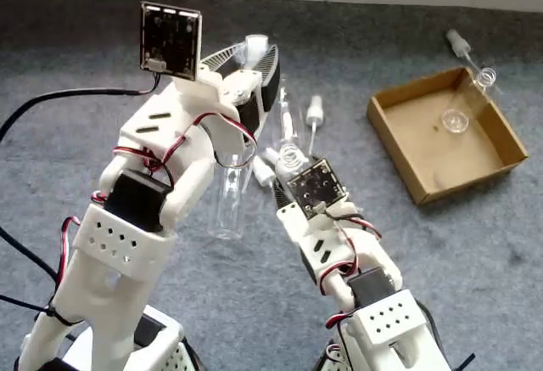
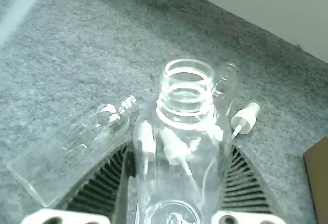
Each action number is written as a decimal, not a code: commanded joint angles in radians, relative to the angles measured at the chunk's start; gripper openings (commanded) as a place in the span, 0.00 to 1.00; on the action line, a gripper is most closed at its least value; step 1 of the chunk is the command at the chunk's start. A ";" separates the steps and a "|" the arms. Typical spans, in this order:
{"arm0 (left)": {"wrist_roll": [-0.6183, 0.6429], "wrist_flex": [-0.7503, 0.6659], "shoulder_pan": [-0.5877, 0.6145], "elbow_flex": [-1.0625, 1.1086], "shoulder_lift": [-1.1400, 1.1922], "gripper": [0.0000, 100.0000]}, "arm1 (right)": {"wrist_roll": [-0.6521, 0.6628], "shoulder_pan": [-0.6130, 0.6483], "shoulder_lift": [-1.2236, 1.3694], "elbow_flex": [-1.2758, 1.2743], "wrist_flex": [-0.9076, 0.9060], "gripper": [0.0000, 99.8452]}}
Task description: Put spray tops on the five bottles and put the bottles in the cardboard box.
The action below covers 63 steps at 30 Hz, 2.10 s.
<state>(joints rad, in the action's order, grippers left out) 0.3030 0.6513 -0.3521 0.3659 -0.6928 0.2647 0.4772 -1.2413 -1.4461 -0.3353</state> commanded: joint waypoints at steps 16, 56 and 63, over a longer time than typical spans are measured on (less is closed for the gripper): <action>0.015 -0.795 -0.097 0.498 -0.292 0.00 | 0.009 0.007 -0.022 0.005 0.025 0.13; 0.015 -1.036 -0.156 0.450 -0.093 0.00 | -0.252 0.007 -0.022 -0.015 0.111 0.13; 0.015 -1.039 -0.156 0.483 -0.097 0.00 | -0.252 0.005 -0.022 -0.062 0.148 0.13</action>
<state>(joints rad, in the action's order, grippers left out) 0.3122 -0.3675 -0.4902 0.8585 -0.7894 0.0207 0.4772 -1.2413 -1.5198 -0.2202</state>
